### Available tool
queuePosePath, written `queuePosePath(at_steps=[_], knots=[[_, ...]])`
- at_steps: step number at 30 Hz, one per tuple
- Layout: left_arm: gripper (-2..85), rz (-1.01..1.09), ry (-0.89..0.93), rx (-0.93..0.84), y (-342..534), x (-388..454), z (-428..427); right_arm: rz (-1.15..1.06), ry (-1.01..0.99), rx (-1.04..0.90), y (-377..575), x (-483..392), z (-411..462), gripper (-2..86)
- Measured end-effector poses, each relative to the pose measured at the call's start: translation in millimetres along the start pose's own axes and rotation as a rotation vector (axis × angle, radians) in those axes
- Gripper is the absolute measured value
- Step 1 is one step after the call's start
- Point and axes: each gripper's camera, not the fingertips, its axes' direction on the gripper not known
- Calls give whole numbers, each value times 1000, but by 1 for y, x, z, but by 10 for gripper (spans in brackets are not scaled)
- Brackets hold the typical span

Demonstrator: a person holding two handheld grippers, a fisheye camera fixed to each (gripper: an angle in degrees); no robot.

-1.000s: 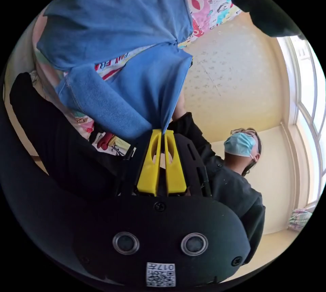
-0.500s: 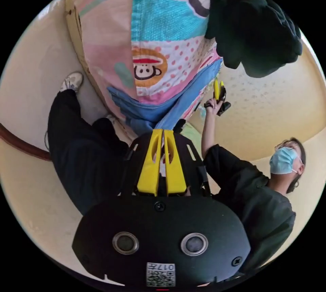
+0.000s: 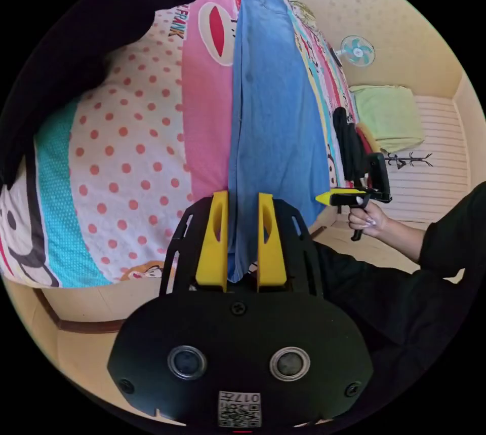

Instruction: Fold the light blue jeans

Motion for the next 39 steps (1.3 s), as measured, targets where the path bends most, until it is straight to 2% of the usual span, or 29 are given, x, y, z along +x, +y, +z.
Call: queuePosePath(at_steps=[2,4,6,8,10,11,15,20,23,25,29,32,34,39], knots=[[13,26,65,-113,10,12,12,-20,-24,44,13,-3,-20,35],[7,38,221,-90,30,24,-1,-34,-72,42,29,-3,-40,31],[8,35,260,-139,41,28,0,-22,10,10,55,3,-54,31],[15,-10,227,-213,51,24,11,84,26,-3,71,25,-55,33],[35,-161,82,-274,55,7,23,147,-24,1,78,50,-60,43],[45,-174,69,-257,54,4,21,155,-37,45,75,62,-72,55],[94,-91,216,-13,8,6,-6,88,-8,248,26,92,-121,96],[142,4,252,90,-69,13,14,16,-79,398,-54,134,-132,123],[140,-60,251,83,-89,6,32,38,-101,395,-77,151,-109,130],[139,-70,272,108,-82,12,32,39,-119,445,-67,152,-104,133],[144,-94,317,76,-78,26,39,75,-189,414,-45,156,-80,132],[148,-99,293,114,-98,25,32,106,-231,462,-50,174,-80,130],[142,-102,342,123,-128,11,34,102,-289,465,-68,189,-76,127],[87,-75,425,-13,-180,-7,49,35,-395,313,-128,214,-50,83]])
